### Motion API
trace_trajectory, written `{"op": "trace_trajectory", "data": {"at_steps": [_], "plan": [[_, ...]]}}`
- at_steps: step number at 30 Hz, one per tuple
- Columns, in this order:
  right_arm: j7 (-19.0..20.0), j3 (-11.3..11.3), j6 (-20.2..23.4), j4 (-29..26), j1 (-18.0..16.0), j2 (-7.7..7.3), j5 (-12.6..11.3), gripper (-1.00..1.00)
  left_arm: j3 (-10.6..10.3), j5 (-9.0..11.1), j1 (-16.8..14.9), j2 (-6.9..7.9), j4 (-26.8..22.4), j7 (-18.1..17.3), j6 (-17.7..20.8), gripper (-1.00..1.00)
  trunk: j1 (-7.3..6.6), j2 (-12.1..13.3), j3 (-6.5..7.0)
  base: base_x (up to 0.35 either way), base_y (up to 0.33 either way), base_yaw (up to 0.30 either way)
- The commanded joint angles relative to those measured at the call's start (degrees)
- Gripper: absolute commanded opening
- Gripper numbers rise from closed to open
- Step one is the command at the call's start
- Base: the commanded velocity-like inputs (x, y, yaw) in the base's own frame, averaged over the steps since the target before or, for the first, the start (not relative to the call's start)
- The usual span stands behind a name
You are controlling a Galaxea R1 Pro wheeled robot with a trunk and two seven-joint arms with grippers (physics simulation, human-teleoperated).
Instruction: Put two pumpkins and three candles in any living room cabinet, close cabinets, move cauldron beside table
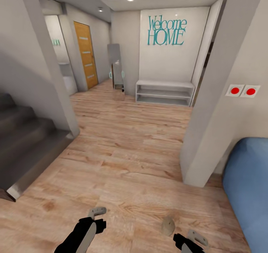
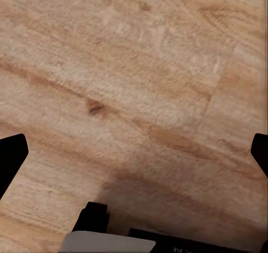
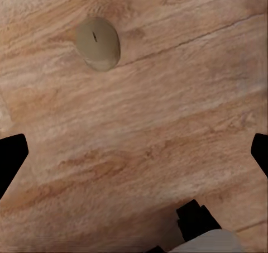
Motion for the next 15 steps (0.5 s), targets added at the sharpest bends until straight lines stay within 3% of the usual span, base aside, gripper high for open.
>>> {"op": "trace_trajectory", "data": {"at_steps": [1,4,6,15], "plan": [[-0.30,-0.04,3.42,0.05,-1.48,-0.02,-0.04,1.00,0.00,-0.01,0.00,0.03,-0.14,0.00,0.29,1.00,0.00,0.00,0.00,0.292,-0.120,0.000],[-0.71,-0.06,12.66,0.05,-6.43,-0.13,-0.07,1.00,0.01,0.02,0.00,0.07,-0.69,-0.01,0.95,1.00,0.00,0.00,0.00,0.292,-0.120,0.000],[-0.81,-0.12,15.78,0.08,-8.48,-0.32,-0.14,1.00,0.01,0.07,0.00,0.08,-1.00,0.01,1.84,1.00,0.00,0.00,0.00,0.292,-0.120,0.000],[-0.88,-0.10,19.01,0.39,-9.99,-0.59,-0.10,1.00,0.07,0.46,0.00,0.04,-1.21,0.06,2.99,1.00,0.00,0.00,0.00,0.292,-0.120,0.000]]}}
